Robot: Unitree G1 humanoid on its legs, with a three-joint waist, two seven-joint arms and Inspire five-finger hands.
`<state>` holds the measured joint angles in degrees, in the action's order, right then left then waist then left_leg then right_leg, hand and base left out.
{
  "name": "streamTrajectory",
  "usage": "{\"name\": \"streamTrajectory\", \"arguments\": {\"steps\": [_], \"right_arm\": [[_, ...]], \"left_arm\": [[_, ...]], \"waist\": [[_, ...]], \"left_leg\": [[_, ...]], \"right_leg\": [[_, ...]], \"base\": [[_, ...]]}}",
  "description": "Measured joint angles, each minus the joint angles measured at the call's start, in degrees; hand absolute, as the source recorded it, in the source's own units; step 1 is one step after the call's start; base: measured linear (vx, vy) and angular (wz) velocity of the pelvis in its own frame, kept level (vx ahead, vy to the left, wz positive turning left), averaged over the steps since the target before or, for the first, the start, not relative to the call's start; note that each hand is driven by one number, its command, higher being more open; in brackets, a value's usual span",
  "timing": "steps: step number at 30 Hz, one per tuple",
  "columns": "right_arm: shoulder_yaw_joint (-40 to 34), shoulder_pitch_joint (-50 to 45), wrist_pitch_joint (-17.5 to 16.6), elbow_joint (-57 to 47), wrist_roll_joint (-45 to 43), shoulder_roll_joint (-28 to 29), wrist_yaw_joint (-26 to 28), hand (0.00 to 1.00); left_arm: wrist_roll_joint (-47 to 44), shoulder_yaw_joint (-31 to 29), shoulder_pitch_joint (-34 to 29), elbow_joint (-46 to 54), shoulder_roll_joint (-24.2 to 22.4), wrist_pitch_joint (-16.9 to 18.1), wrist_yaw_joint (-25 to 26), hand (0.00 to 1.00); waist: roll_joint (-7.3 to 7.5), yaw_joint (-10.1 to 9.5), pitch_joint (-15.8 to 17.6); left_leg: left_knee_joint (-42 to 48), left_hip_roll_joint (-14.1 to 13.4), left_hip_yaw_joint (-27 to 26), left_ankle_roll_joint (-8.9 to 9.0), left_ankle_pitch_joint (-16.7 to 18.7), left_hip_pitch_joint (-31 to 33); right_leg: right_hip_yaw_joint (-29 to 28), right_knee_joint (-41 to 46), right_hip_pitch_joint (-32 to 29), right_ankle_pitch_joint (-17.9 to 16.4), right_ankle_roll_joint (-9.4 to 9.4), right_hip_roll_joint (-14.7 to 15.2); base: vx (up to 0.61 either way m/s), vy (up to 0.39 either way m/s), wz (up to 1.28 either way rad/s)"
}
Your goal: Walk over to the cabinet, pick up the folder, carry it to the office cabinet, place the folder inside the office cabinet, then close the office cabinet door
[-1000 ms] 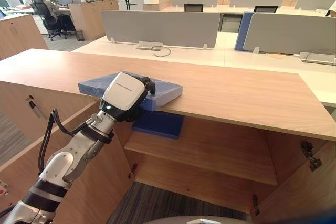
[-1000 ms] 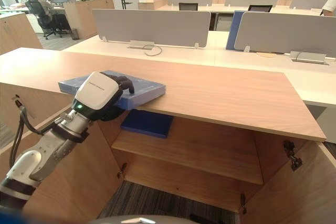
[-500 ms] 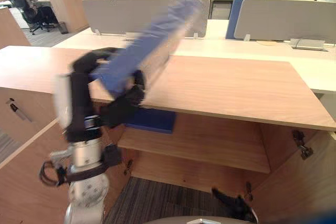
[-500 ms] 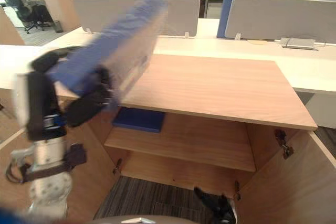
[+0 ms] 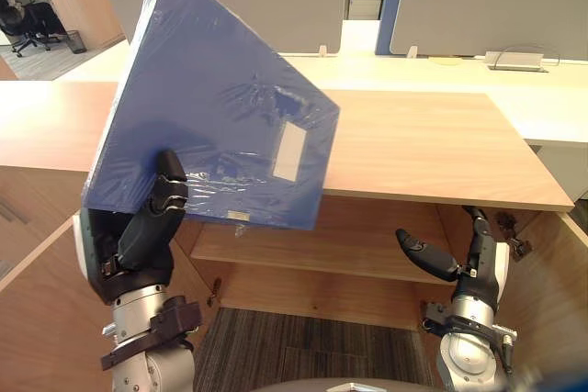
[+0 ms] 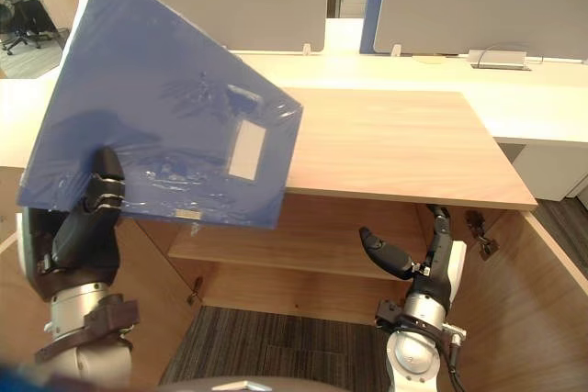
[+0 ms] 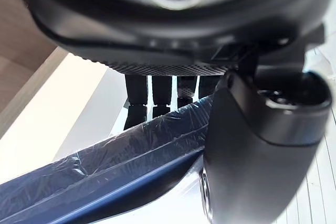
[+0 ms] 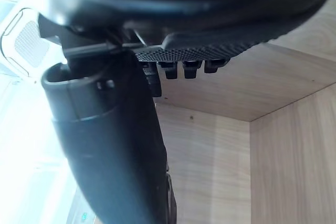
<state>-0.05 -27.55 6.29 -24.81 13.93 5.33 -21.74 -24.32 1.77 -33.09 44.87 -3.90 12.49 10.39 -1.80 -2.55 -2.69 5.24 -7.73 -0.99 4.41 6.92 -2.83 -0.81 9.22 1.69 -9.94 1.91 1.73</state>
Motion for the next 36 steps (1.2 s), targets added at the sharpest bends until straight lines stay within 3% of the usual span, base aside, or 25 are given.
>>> {"name": "streamTrajectory", "arguments": {"steps": [2, 10, 13, 15, 17, 20, 25, 33, 36], "right_arm": [[5.2, -0.7, 0.3, -0.5, -0.1, -0.6, -0.3, 1.0], [10.4, -0.6, 0.4, -0.1, -3.6, -1.7, -0.6, 1.0], [15.3, -0.5, -3.6, 3.1, -10.4, -5.0, 2.1, 1.0], [19.9, 0.4, -7.7, 9.1, -13.9, -6.7, 8.9, 1.0], [21.4, 1.4, -8.2, 13.9, -15.4, -6.4, 11.8, 1.0], [21.2, 1.7, -7.5, 24.9, -17.0, -4.3, 14.6, 1.0], [15.6, 0.1, -5.1, 36.4, -23.3, -2.8, 15.2, 1.0], [9.7, -5.6, -4.8, 36.7, -38.9, -3.1, 15.1, 1.0], [9.6, -10.6, -3.8, 27.4, -38.6, -2.8, 14.9, 1.0]], "left_arm": [[-3.1, 2.3, 0.0, 0.0, 0.0, 0.0, -0.3, 0.0], [-5.5, 7.1, 0.1, -1.3, 1.5, 0.0, -3.3, 0.0], [-5.4, 7.8, 0.1, -3.2, 1.5, -0.4, -3.3, 0.0], [-5.4, 8.1, 0.1, -4.0, 1.5, -0.7, -3.3, 0.0], [-5.5, 8.0, 0.2, -4.0, 1.5, -0.7, -3.3, 0.0], [-5.5, 7.6, 0.3, -4.0, 1.4, -0.7, -3.3, 0.0], [-6.5, 4.7, 0.3, -4.0, 1.4, -0.7, -3.3, 0.0], [-7.0, 4.6, 1.6, -4.0, 1.4, -3.4, -3.3, 0.0], [-7.1, 4.4, 1.9, -3.9, 1.4, -3.8, -3.3, 0.0]], "waist": [[-0.73, 0.25, -0.5], [-1.76, 0.96, -1.5], [-1.46, 1.27, -2.2], [-0.66, 1.01, -3.2], [-0.17, 0.77, -3.8], [0.34, -0.69, -4.0], [0.71, -0.59, -3.8], [0.64, 0.13, -3.4], [0.16, 0.41, -2.3]], "left_leg": [[0.0, -0.1, 0.0, 0.0, 0.0, 0.0], [0.2, -0.1, 0.1, -0.03, 0.0, 0.1], [0.5, -0.2, 0.3, -0.05, 0.0, -0.1], [0.5, -0.3, 0.9, -0.08, 0.0, 0.0], [0.5, -0.2, 1.7, -0.08, 0.0, 0.2], [0.4, 0.1, 2.6, -0.12, -0.1, 0.3], [0.6, 0.3, 3.1, -0.16, 0.0, 0.8], [0.3, -0.5, 0.5, -0.16, 0.1, -0.5], [0.3, -1.0, -2.4, -0.12, 1.0, -1.8]], "right_leg": [[-0.4, 0.0, -0.1, 0.0, 0.01, -0.2], [-0.7, 0.2, -0.1, -0.1, 0.18, -0.3], [-0.7, 0.2, 0.2, -0.1, 0.24, -0.3], [0.0, 0.2, 0.5, -0.1, 0.25, -0.3], [0.7, 0.1, 0.6, -0.1, 0.25, -0.3], [1.5, 0.0, 1.1, -0.2, 0.3, -0.3], [2.0, 0.1, 0.9, -0.1, 0.38, -0.1], [-0.2, 0.1, 0.4, -0.1, 0.28, -0.8], [-2.8, 0.7, -0.1, -0.1, 0.19, -1.4]], "base": [[0.0, -0.009, -0.07], [-0.03, 0.003, -0.02], [-0.06, 0.003, 0.02], [-0.07, -0.01, 0.13], [-0.07, -0.011, 0.18], [-0.08, -0.005, 0.17], [-0.06, 0.002, 0.06], [0.0, 0.0, -0.16], [-0.02, 0.021, -0.4]]}}
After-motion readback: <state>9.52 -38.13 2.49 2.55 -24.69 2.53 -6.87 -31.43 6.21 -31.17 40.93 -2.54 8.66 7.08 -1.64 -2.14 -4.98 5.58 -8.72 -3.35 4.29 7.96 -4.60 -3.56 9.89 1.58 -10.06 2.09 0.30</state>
